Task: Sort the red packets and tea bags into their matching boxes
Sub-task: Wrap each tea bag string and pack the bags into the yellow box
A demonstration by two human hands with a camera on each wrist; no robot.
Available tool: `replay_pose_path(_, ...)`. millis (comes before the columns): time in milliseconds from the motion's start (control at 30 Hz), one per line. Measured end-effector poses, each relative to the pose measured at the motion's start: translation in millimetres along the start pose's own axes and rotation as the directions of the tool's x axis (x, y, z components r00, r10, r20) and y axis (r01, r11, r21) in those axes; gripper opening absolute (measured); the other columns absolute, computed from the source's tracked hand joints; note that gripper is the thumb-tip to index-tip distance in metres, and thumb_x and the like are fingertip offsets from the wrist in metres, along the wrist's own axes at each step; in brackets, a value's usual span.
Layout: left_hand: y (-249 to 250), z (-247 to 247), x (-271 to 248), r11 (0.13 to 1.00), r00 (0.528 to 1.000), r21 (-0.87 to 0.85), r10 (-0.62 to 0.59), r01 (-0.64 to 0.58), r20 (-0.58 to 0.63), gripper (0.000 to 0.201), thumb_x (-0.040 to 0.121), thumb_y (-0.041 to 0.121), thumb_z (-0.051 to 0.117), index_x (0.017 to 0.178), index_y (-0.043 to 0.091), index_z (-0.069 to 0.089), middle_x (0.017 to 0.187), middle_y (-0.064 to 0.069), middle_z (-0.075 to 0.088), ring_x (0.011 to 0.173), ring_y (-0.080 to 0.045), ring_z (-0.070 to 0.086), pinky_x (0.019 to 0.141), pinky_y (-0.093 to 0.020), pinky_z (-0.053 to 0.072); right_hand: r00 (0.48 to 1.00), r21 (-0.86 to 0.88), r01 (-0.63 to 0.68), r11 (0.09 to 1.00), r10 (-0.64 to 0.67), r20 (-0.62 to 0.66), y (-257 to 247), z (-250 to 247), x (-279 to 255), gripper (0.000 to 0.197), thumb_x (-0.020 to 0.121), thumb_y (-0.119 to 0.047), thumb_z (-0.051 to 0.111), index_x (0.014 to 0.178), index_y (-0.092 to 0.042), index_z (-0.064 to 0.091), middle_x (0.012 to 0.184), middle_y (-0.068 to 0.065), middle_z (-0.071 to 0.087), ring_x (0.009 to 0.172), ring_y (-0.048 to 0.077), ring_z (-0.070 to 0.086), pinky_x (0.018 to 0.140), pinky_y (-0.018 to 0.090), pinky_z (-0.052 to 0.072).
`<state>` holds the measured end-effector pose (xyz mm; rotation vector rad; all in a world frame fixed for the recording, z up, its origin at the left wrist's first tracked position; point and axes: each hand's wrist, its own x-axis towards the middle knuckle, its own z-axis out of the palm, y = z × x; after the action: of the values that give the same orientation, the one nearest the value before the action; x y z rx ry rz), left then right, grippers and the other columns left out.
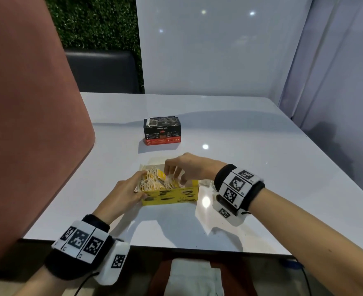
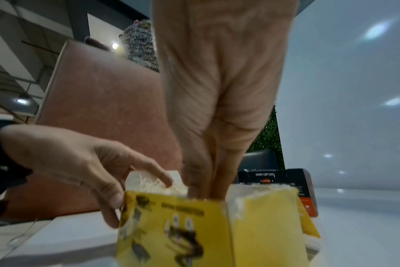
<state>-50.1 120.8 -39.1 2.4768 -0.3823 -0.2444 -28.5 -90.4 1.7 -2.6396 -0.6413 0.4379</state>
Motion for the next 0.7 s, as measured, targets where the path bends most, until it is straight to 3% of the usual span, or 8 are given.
replay_pose_path(67, -1.4, 0.1, -0.6, 0.999, 1.000, -0.031, 0.013, -0.013, -0.009, 0.058, 0.087, 0.008, 0.059, 0.137, 0.027, 0.035, 0.111, -0.013, 0.063, 0.087, -0.027, 0.064, 0.078, -0.035, 0.047, 0.998, -0.043, -0.047, 0.998, 0.045, -0.052, 0.1, -5.4, -1.2, 0.017, 0.090, -0.002, 0.049, 0.101, -0.007, 0.061, 0.092, 0.008, 0.056, 0.070, 0.021, 0.056, 0.067, 0.028, 0.048)
replay_pose_path(133, -2.1, 0.2, -1.2, 0.997, 1.000, -0.075, 0.021, -0.022, -0.014, 0.062, 0.087, 0.005, 0.058, 0.137, 0.033, 0.033, 0.113, -0.014, 0.063, 0.091, -0.029, 0.065, 0.083, -0.039, 0.050, 0.992, -0.107, -0.126, 0.986, 0.123, -0.030, 0.2, -2.0, -1.3, 0.025, 0.090, 0.005, 0.047, 0.108, -0.006, 0.060, 0.101, 0.012, 0.060, 0.071, 0.020, 0.060, 0.069, 0.026, 0.051)
replay_pose_path(233, -0.7, 0.8, -2.3, 0.992, 1.000, -0.129, 0.014, -0.016, -0.016, 0.073, 0.087, 0.004, 0.058, 0.144, 0.035, 0.024, 0.125, -0.012, 0.059, 0.113, -0.026, 0.059, 0.091, -0.041, 0.051, 0.987, -0.281, -0.144, 0.949, 0.159, 0.029, -2.6, 8.5, 0.4, 0.031, 0.092, -0.001, 0.048, 0.121, -0.003, 0.056, 0.117, 0.015, 0.059, 0.099, 0.028, 0.062, 0.085, 0.031, 0.050)
replay_pose_path(300, 0.3, 1.8, -2.0, 0.991, 1.000, -0.131, 0.004, -0.006, -0.012, 0.078, 0.088, 0.006, 0.058, 0.147, 0.033, 0.016, 0.128, -0.012, 0.058, 0.117, -0.026, 0.056, 0.093, -0.041, 0.050, 0.987, -0.323, -0.126, 0.938, 0.151, 0.051, -4.2, 14.2, 2.6, 0.030, 0.092, -0.004, 0.048, 0.121, -0.003, 0.057, 0.118, 0.016, 0.060, 0.105, 0.031, 0.059, 0.089, 0.033, 0.048)
replay_pose_path(433, -1.0, 2.9, -0.5, 0.992, 1.000, -0.124, -0.012, 0.010, -0.018, 0.082, 0.087, 0.009, 0.059, 0.149, 0.030, 0.010, 0.123, -0.016, 0.060, 0.101, -0.030, 0.062, 0.091, -0.042, 0.050, 0.990, -0.280, -0.100, 0.955, 0.123, 0.065, -5.3, 16.3, 3.6, 0.026, 0.090, -0.002, 0.051, 0.115, -0.006, 0.058, 0.113, 0.014, 0.061, 0.098, 0.028, 0.059, 0.086, 0.033, 0.049)
replay_pose_path(600, -1.6, 3.2, -2.4, 0.994, 1.000, -0.110, -0.016, 0.015, -0.007, 0.081, 0.089, 0.009, 0.057, 0.150, 0.026, 0.006, 0.125, -0.015, 0.059, 0.102, -0.031, 0.061, 0.093, -0.042, 0.049, 0.991, -0.229, -0.069, 0.971, 0.094, 0.099, -5.4, 5.6, -1.8, 0.024, 0.087, -0.001, 0.058, 0.110, -0.007, 0.059, 0.106, 0.010, 0.063, 0.084, 0.019, 0.053, 0.077, 0.028, 0.049)
replay_pose_path(700, -3.4, 3.7, -1.8, 0.993, 1.000, -0.115, -0.011, 0.011, -0.001, 0.081, 0.089, 0.011, 0.056, 0.150, 0.026, 0.004, 0.126, -0.013, 0.059, 0.103, -0.029, 0.061, 0.091, -0.042, 0.051, 0.994, -0.288, -0.046, 0.957, 0.073, 0.085, -7.7, -2.6, -3.8, 0.022, 0.086, 0.002, 0.055, 0.105, -0.007, 0.061, 0.093, 0.006, 0.057, 0.081, 0.020, 0.051, 0.066, 0.023, 0.041)
